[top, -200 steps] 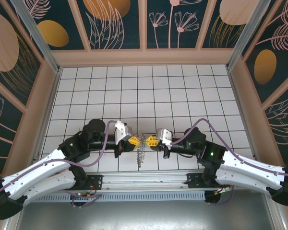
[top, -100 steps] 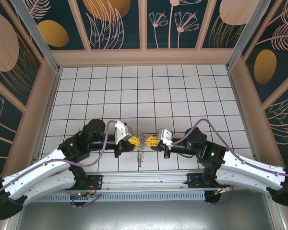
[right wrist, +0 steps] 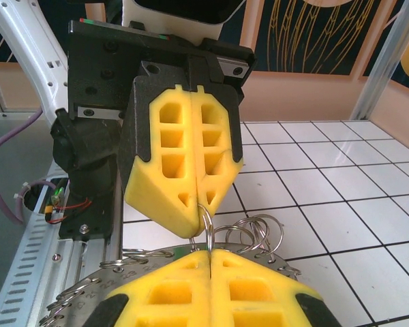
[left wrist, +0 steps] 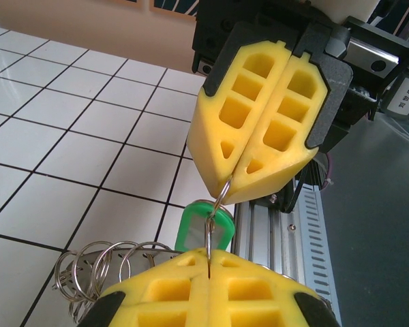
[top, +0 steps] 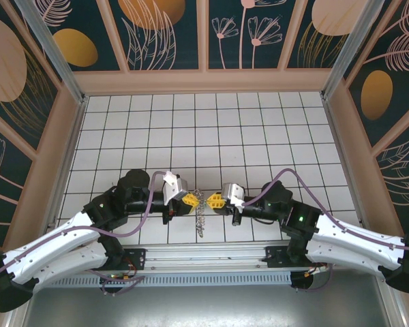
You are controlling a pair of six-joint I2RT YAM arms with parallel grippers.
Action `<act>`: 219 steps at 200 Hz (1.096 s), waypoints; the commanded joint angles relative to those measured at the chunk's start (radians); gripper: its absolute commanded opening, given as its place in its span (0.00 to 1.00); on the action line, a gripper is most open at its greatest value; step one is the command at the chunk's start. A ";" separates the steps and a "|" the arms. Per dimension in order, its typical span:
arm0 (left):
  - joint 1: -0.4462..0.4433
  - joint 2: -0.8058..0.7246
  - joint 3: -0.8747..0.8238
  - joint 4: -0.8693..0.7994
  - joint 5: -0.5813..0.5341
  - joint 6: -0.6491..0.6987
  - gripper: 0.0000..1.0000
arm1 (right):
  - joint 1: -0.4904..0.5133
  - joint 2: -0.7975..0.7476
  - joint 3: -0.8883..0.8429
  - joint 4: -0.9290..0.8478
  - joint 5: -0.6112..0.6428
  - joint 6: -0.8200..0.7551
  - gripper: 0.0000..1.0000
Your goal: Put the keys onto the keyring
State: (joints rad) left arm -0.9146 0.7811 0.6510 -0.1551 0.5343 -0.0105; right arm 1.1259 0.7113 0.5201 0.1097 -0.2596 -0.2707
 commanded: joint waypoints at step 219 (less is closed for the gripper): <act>0.005 0.020 0.030 0.029 0.008 0.020 0.00 | 0.014 0.053 0.018 0.029 -0.050 -0.032 0.00</act>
State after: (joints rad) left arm -0.9146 0.7956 0.6510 -0.1726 0.5312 -0.0101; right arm 1.1259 0.7567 0.5201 0.1291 -0.2794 -0.2829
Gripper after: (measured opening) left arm 0.047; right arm 0.060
